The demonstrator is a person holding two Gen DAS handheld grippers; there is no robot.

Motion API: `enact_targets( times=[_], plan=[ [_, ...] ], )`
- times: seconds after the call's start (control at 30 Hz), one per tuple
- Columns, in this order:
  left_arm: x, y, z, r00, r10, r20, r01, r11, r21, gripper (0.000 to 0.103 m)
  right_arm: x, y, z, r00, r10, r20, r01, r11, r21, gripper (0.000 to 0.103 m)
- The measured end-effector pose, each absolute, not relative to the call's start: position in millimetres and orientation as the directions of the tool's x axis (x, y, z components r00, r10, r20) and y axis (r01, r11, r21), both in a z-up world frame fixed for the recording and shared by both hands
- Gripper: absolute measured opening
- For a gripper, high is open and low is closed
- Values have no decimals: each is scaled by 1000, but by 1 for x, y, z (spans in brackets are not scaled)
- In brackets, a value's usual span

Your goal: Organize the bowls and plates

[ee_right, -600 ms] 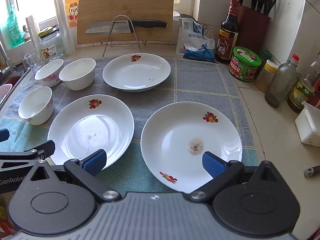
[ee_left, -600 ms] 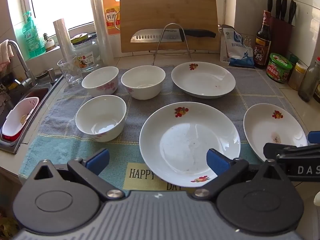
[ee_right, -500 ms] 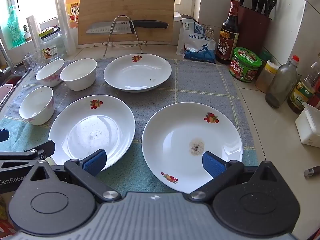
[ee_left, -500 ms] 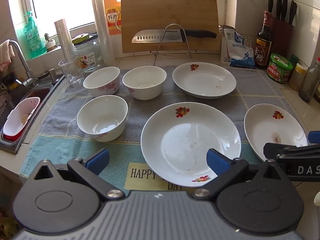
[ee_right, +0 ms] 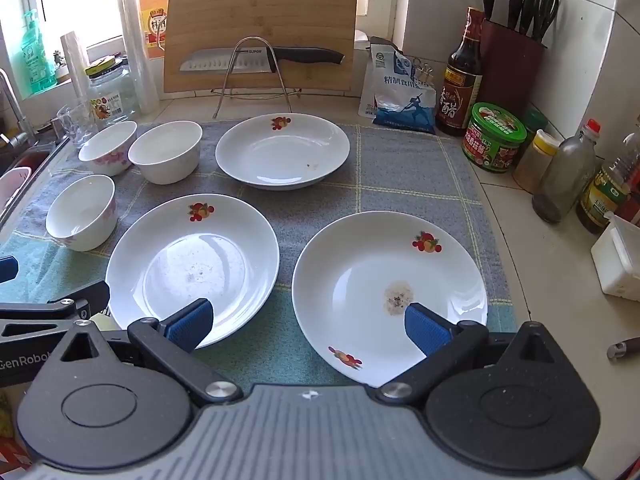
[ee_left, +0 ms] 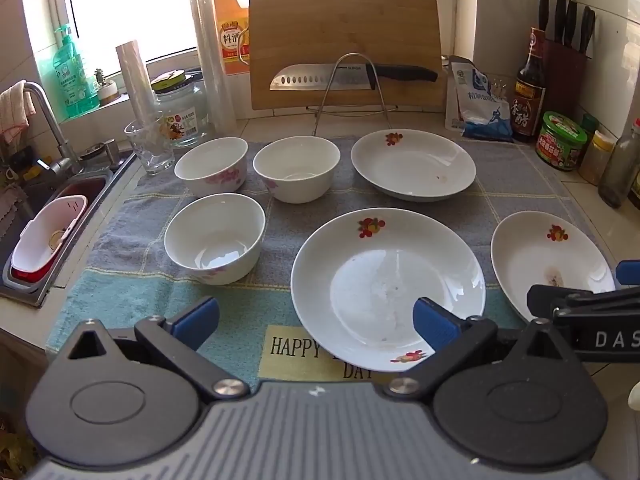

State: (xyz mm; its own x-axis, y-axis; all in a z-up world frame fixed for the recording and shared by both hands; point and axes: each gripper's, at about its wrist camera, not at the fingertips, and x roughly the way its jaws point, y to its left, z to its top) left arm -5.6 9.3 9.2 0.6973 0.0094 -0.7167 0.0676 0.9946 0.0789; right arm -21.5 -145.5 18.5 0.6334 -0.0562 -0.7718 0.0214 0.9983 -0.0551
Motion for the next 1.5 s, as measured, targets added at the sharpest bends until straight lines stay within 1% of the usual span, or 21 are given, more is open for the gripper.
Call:
enact_targets(
  times=[1.5],
  plan=[
    [-13,12,16,714,19,-700,62,994,91,102,-29,-144,27,657,-54,-752,4,998,-68,103]
  ],
)
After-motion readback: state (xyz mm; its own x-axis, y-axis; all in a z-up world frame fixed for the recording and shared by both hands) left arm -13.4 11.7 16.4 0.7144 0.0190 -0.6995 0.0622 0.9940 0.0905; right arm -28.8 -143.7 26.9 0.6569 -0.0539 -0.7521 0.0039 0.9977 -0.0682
